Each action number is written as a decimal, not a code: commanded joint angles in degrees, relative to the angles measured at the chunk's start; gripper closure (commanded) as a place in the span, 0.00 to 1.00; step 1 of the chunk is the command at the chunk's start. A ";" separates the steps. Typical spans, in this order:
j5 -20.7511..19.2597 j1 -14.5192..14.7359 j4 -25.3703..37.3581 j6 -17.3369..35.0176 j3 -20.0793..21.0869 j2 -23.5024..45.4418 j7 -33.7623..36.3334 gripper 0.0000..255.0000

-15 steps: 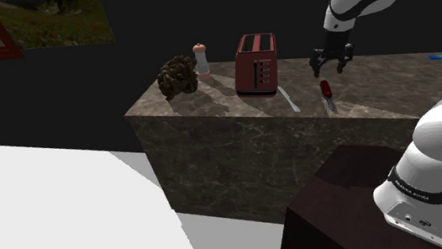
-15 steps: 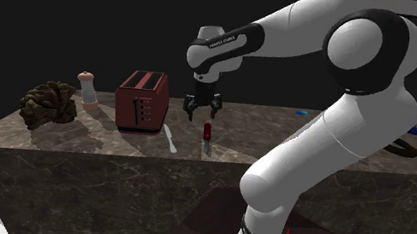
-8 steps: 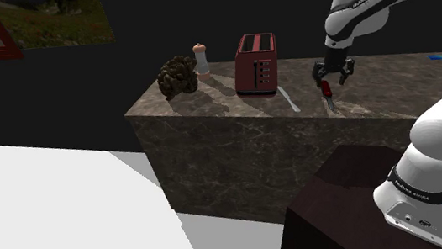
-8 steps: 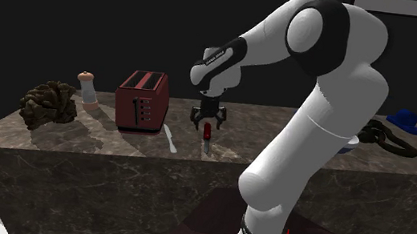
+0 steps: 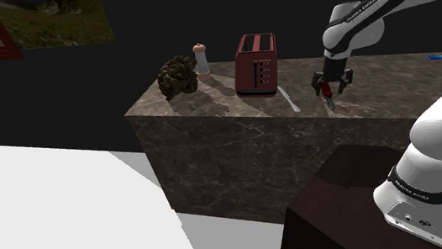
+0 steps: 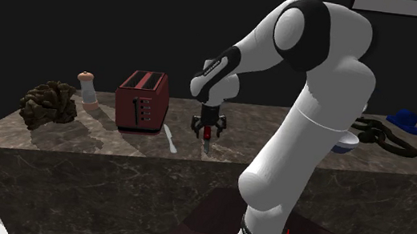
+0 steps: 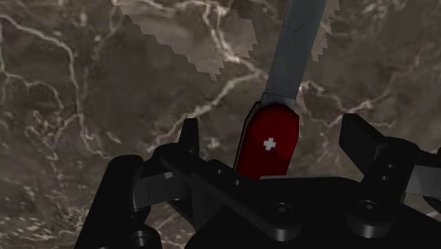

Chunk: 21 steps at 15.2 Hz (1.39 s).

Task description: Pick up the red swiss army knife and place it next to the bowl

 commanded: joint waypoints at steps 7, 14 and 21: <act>0.14 0.07 -0.26 0.81 -0.03 0.54 -0.04 0.00; 0.14 0.06 -0.24 0.80 -0.05 0.55 -0.07 1.00; -0.38 -0.10 1.04 -2.78 0.33 -1.81 0.42 1.00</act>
